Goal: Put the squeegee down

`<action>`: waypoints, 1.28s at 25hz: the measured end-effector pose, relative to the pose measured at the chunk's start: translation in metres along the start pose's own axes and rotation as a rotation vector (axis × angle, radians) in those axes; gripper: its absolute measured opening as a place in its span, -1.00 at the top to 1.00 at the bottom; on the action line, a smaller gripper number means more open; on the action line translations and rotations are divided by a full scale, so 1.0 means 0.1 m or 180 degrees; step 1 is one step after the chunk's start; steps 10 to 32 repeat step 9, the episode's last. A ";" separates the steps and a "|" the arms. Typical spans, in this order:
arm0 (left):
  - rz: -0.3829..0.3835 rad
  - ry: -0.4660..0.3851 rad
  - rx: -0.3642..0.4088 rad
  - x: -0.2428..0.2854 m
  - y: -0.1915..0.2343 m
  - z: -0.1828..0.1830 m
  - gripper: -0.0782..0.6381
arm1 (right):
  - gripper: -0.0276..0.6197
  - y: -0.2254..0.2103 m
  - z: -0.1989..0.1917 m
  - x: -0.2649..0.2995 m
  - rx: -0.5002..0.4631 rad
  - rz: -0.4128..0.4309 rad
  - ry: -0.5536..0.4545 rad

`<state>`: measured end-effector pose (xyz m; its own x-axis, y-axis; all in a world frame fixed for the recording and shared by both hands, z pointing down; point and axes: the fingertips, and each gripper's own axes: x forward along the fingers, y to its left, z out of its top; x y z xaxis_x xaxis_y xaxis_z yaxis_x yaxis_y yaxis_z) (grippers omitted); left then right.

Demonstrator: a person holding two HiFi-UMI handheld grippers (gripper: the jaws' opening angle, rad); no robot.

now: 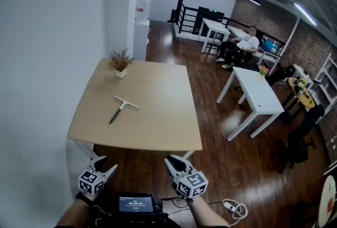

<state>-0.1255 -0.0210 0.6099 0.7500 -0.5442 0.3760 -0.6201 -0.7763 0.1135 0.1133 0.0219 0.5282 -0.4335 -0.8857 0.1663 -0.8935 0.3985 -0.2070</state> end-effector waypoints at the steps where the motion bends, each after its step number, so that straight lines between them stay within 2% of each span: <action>1: -0.0006 0.0005 0.0001 -0.02 0.01 -0.02 0.15 | 0.68 0.02 0.00 0.00 -0.0009 -0.0013 -0.0003; 9: -0.0041 -0.0031 -0.0062 -0.18 0.05 -0.01 0.15 | 0.68 0.17 -0.01 0.00 0.0000 -0.0042 -0.0005; 32: -0.0041 -0.0031 -0.0062 -0.18 0.05 -0.01 0.15 | 0.68 0.17 -0.01 0.00 0.0000 -0.0042 -0.0005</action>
